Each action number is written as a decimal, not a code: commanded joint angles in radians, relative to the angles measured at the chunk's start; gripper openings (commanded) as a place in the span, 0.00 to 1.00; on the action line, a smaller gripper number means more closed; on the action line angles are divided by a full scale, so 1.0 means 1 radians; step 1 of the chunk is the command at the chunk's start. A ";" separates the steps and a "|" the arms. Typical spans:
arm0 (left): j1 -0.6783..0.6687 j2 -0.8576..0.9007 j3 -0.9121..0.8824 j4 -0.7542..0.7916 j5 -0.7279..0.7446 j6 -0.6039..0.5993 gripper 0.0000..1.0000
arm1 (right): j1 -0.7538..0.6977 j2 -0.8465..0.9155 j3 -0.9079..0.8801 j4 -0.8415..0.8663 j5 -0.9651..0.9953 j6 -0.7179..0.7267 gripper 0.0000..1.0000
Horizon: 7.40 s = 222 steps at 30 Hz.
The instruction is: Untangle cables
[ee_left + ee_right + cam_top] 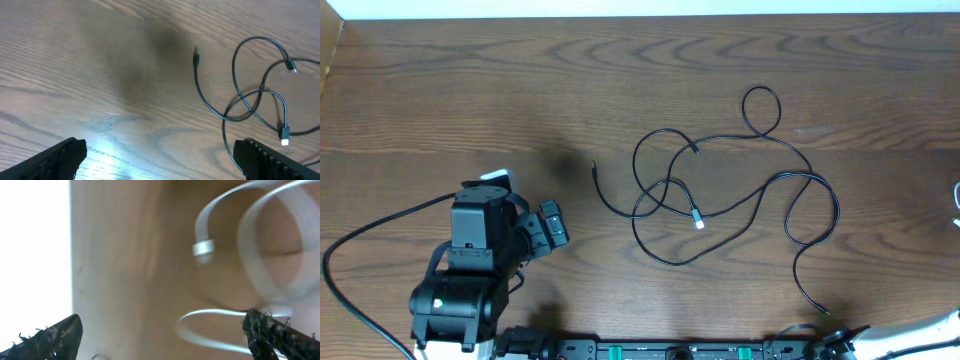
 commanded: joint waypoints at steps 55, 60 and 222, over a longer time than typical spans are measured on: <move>0.004 0.043 0.018 -0.009 0.085 0.069 1.00 | 1.011 0.001 -0.158 -0.410 0.531 -0.605 0.52; 0.004 0.043 0.018 -0.009 0.085 0.069 1.00 | 1.017 0.001 -0.157 -0.388 0.398 -0.587 0.01; -0.985 0.908 0.003 0.892 0.020 0.179 0.81 | 1.266 -0.567 0.369 -0.871 0.310 -0.566 0.01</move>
